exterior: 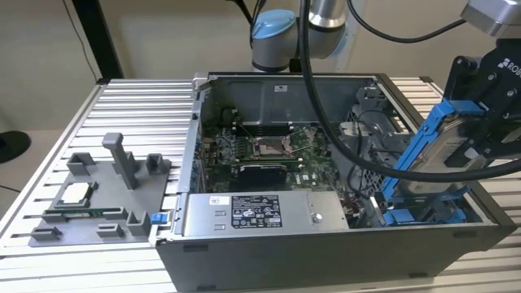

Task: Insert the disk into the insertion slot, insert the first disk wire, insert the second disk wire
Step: 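Insert the disk into the insertion slot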

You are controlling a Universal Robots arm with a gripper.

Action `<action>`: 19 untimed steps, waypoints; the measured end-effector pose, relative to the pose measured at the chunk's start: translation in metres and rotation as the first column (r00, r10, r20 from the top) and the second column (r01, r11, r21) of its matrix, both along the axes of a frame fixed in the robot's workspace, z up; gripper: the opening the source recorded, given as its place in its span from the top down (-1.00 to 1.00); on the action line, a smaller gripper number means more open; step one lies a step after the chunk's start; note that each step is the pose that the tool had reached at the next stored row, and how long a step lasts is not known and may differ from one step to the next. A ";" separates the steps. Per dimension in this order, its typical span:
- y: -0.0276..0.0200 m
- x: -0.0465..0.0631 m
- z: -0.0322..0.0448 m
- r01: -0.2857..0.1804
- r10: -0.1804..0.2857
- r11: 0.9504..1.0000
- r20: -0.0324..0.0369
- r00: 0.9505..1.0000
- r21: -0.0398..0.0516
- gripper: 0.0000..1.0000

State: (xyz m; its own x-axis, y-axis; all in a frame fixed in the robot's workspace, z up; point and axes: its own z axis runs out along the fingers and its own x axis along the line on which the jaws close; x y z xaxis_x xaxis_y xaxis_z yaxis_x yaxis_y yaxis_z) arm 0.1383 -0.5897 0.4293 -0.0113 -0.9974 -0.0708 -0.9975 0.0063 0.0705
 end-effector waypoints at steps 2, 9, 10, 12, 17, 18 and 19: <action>0.0000 0.000 -0.0007 0.000 0.000 1.000 0.000 1.000 0.000 1.00; 0.0000 0.000 -0.0103 0.000 0.000 1.000 0.000 1.000 0.000 1.00; 0.0000 0.000 -0.0113 0.000 0.000 1.000 0.000 1.000 0.000 1.00; 0.0000 0.001 -0.0131 0.000 0.000 1.000 0.000 1.000 0.000 1.00; 0.0000 0.001 -0.0195 0.000 0.000 1.000 0.000 1.000 0.000 1.00; 0.0000 0.001 -0.0205 0.000 0.000 1.000 0.000 1.000 0.000 1.00; 0.0000 0.001 -0.0215 0.000 0.000 1.000 0.000 1.000 0.000 1.00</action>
State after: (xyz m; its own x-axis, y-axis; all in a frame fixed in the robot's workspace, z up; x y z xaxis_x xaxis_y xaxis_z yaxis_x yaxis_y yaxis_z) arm 0.1397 -0.5897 0.4077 -0.0113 -0.9974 -0.0708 -0.9975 0.0063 0.0707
